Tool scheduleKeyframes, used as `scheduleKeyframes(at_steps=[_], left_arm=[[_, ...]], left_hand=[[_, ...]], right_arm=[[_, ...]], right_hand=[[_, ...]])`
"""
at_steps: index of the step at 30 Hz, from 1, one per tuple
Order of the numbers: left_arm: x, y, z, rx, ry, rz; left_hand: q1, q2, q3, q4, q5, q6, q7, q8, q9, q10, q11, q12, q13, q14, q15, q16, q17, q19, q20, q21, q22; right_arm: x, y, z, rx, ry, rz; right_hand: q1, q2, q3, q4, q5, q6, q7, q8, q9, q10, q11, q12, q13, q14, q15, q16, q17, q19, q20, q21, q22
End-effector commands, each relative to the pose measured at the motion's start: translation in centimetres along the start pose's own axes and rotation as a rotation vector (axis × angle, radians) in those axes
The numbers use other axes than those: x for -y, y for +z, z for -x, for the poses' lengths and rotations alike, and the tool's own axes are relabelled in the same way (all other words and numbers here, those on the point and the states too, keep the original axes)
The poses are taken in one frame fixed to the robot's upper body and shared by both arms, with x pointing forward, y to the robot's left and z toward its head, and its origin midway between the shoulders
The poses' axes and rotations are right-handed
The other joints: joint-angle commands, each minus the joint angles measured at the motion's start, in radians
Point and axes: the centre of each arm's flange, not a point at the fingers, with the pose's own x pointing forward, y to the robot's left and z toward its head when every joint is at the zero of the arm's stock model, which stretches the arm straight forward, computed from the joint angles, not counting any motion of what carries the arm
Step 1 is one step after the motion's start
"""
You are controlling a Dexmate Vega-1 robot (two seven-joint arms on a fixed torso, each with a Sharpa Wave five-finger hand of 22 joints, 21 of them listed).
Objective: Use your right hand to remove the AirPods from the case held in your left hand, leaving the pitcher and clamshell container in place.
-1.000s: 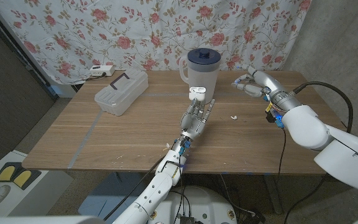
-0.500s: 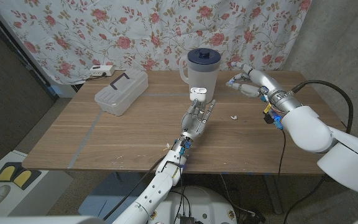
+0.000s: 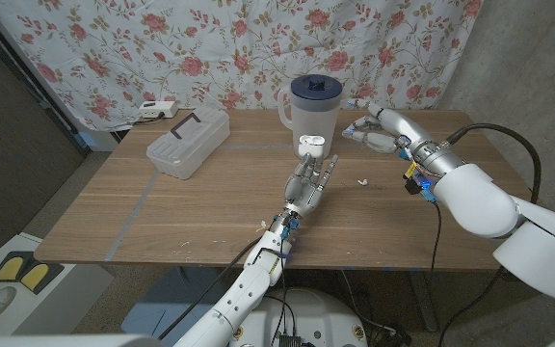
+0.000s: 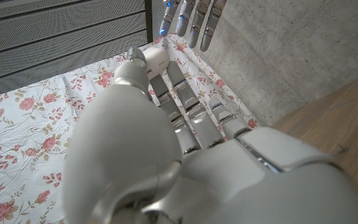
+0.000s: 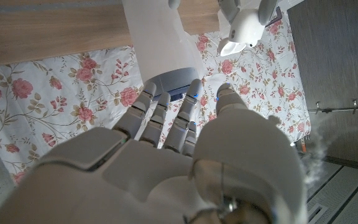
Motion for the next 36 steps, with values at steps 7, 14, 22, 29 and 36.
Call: scheduleKeyframes(at_steps=[7,14,22,29,36], left_arm=[[-0.9,-0.6,-0.4,-0.008,0.025,-0.014],[-1.0,-0.7,-0.3,-0.008,0.033,-0.012],[-1.5,-0.6,-0.4,-0.011,0.043,-0.034],[-1.6,-0.6,-0.5,-0.019,0.039,-0.046],[-1.9,-0.5,-0.4,-0.013,0.036,-0.044]], left_hand=[[0.014,0.031,0.003,0.007,0.008,0.038,0.023,0.055,0.003,0.006,-0.004,0.008,0.336,0.003,-0.008,0.002,0.004,-0.004,-0.004,0.0,0.006],[0.013,0.032,0.003,0.008,0.008,0.037,0.024,0.054,0.002,0.006,-0.002,0.007,0.336,0.0,-0.008,0.001,0.004,-0.006,-0.003,0.0,0.006],[0.012,0.033,0.002,0.009,0.007,0.039,0.025,0.053,-0.001,0.005,-0.003,0.006,0.334,-0.002,-0.008,0.001,0.005,-0.006,-0.003,0.0,0.006],[0.012,0.033,0.002,0.008,0.007,0.038,0.027,0.052,-0.003,0.005,-0.003,0.006,0.334,-0.003,-0.009,0.001,0.005,-0.006,-0.004,0.0,0.006],[0.012,0.033,0.002,0.008,0.007,0.04,0.025,0.053,-0.003,0.005,-0.003,0.006,0.334,-0.002,-0.008,0.001,0.005,-0.006,-0.005,0.0,0.006]], right_arm=[[-0.8,1.1,-0.3,0.047,0.049,-0.037],[-0.9,1.6,-0.7,0.063,0.072,-0.027],[-1.5,2.0,-1.2,0.082,0.098,-0.029],[-1.7,2.2,-1.6,0.087,0.113,-0.024],[-2.0,2.4,-2.1,0.091,0.126,-0.022]], right_hand=[[-0.001,0.002,0.002,-0.003,0.0,0.008,0.0,0.005,0.002,0.012,0.001,-0.007,-0.002,0.006,-0.073,0.005,0.0,0.003,0.003,0.003,0.006],[0.004,0.002,0.005,-0.008,0.0,0.005,0.002,0.003,0.002,0.01,0.001,-0.011,-0.002,0.004,-0.074,0.005,-0.002,0.002,0.002,0.002,0.006],[0.007,0.002,0.007,-0.012,-0.001,0.002,0.003,0.002,0.002,0.009,0.001,-0.015,-0.004,0.001,-0.075,0.004,-0.004,0.001,0.001,0.002,0.006],[0.01,0.002,0.008,-0.015,-0.001,0.001,0.004,0.001,0.002,0.007,0.002,-0.019,-0.005,-0.002,-0.074,0.004,-0.005,-0.002,0.003,0.0,0.006],[0.008,0.002,0.008,-0.015,-0.002,-0.004,0.005,0.0,0.002,0.0,0.003,-0.026,-0.007,-0.009,-0.072,0.003,-0.006,-0.006,0.004,-0.001,0.006]])
